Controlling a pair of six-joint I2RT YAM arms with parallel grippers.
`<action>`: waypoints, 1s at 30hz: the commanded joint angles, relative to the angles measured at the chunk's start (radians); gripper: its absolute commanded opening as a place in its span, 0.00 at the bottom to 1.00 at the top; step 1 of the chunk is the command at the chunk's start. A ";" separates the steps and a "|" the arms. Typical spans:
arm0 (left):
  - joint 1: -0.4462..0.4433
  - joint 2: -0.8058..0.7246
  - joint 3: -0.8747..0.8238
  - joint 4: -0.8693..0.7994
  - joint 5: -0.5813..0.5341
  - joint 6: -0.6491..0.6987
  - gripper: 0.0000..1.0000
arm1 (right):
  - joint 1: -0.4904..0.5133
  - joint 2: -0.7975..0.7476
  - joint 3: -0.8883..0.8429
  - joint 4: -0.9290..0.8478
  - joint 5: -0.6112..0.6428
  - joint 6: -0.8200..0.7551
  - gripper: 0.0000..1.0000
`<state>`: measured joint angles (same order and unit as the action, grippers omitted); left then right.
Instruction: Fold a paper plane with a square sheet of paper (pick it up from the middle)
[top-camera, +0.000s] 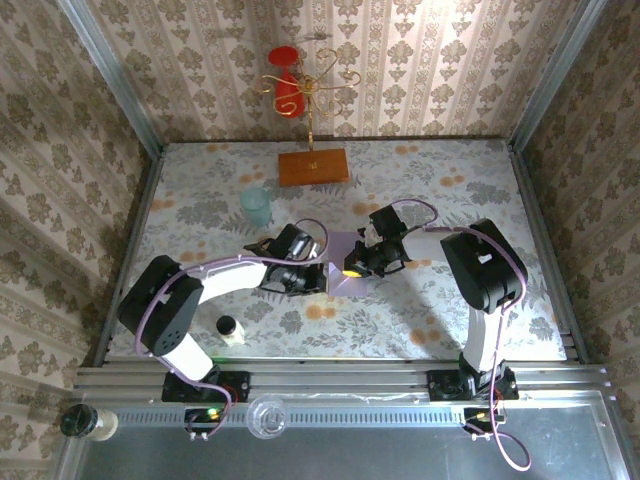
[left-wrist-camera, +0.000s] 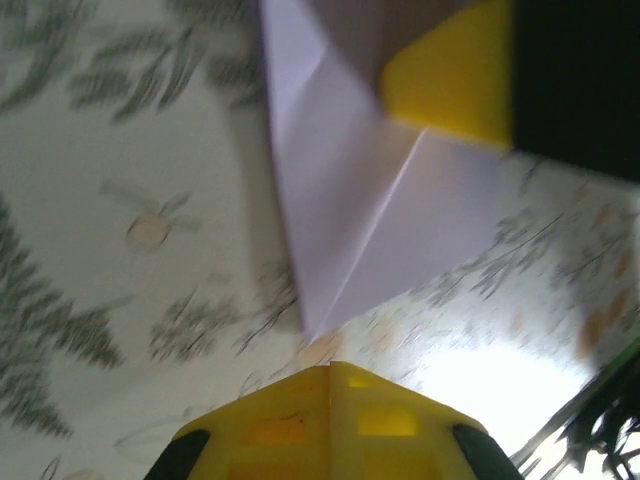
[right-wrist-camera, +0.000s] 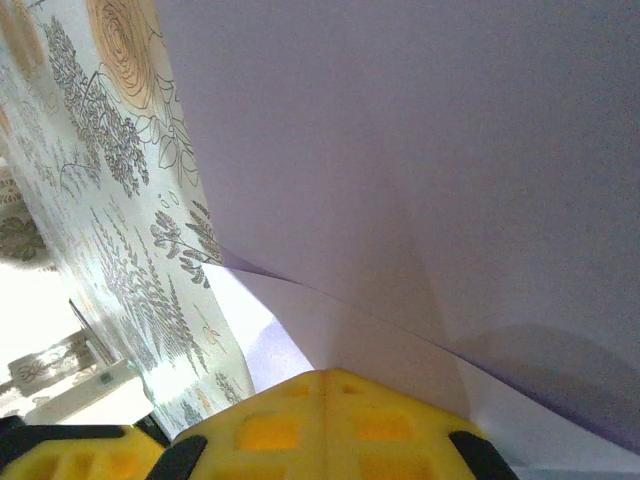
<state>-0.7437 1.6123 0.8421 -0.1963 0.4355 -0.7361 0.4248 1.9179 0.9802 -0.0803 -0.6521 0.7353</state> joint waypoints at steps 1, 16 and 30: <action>0.007 0.053 0.033 0.110 0.003 -0.060 0.04 | -0.026 0.050 -0.022 -0.080 0.121 -0.008 0.03; 0.010 0.195 0.054 0.089 0.030 -0.061 0.02 | -0.017 -0.024 0.002 -0.038 0.046 -0.062 0.04; 0.008 0.208 0.078 0.031 0.015 -0.043 0.01 | 0.070 -0.065 -0.011 -0.085 0.055 -0.106 0.03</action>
<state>-0.7380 1.7924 0.9112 -0.1040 0.4667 -0.7933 0.4805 1.8431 0.9760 -0.1352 -0.6022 0.6498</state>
